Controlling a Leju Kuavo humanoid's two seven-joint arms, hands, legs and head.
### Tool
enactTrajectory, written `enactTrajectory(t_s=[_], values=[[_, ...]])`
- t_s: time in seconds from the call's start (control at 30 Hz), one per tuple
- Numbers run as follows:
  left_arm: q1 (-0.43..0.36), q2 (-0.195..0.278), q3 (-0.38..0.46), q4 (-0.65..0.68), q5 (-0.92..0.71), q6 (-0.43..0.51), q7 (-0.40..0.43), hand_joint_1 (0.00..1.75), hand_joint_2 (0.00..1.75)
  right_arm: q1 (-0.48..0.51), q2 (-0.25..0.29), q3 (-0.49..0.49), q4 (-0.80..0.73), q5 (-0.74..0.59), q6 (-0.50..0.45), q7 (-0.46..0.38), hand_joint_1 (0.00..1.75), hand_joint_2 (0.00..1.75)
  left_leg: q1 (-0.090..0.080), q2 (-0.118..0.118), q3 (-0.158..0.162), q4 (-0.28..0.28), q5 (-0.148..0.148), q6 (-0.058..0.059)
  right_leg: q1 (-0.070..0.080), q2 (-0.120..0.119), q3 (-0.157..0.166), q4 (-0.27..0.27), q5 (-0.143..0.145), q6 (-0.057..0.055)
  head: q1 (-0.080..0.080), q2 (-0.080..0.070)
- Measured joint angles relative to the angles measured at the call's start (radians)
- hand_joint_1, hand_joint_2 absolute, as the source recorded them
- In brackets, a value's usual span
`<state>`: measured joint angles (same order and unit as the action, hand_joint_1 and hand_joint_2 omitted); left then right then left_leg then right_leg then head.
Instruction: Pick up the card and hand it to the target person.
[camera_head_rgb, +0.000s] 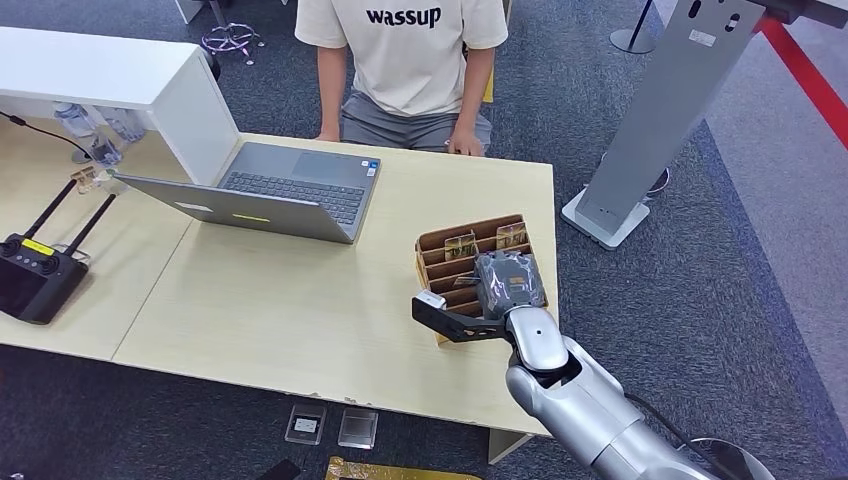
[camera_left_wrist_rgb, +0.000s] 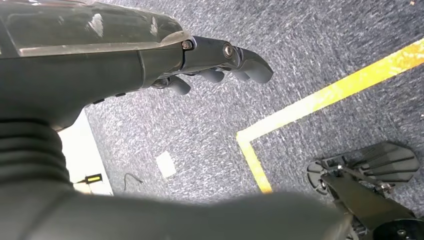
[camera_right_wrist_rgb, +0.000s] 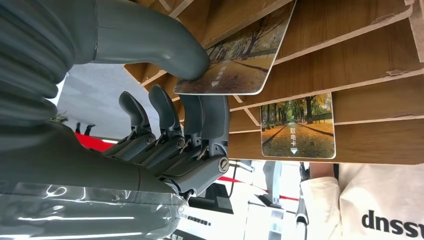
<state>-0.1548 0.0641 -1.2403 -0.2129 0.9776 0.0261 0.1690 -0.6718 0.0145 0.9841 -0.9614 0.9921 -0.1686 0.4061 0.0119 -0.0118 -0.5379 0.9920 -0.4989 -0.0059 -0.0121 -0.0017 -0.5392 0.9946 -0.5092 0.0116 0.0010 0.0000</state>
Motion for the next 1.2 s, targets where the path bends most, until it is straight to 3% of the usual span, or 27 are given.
enactTrajectory(t_s=[0.27,0.47,0.7,0.93,1.2], values=[[0.006,0.0,0.0,0.0,0.016,0.036,0.015,0.0,1.75,0.003,-0.013,-0.029,-0.048,-0.049,0.0,0.027,1.41,1.75,0.0,0.0,0.0,0.0,0.0,0.0,0.0,0.0,0.0,0.0,0.0,0.0,0.0,0.0],[0.019,0.0,0.0,0.0,0.024,0.039,0.01,0.0,1.75,-0.003,-0.056,-0.085,-0.21,-0.048,-0.013,0.077,1.41,1.75,0.0,0.0,0.0,0.0,0.0,0.0,0.0,0.0,0.0,0.0,0.0,0.0,0.001,0.0],[0.021,0.0,0.0,0.0,0.024,0.04,0.008,0.0,1.75,-0.009,-0.087,-0.126,-0.366,-0.036,-0.04,0.078,1.41,1.75,0.0,0.0,0.0,0.0,0.0,0.0,0.0,0.0,0.0,0.0,0.0,0.0,0.0,0.0],[0.012,-0.002,0.0,0.0,0.019,0.034,0.018,0.0,1.75,-0.012,-0.079,-0.138,-0.373,-0.028,-0.156,-0.019,1.41,1.75,0.0,0.0,-0.001,0.0,0.0,0.0,0.0,0.0,0.0,0.0,0.0,0.0,0.0,0.0],[-0.01,-0.014,-0.002,0.0,0.006,0.021,0.031,0.0,1.75,-0.036,-0.003,-0.146,-0.125,-0.068,-0.416,-0.245,1.41,1.75,0.0,0.0,-0.001,0.0,0.0,0.0,0.0,-0.001,0.0,0.0,0.0,0.0,0.0,0.0]])
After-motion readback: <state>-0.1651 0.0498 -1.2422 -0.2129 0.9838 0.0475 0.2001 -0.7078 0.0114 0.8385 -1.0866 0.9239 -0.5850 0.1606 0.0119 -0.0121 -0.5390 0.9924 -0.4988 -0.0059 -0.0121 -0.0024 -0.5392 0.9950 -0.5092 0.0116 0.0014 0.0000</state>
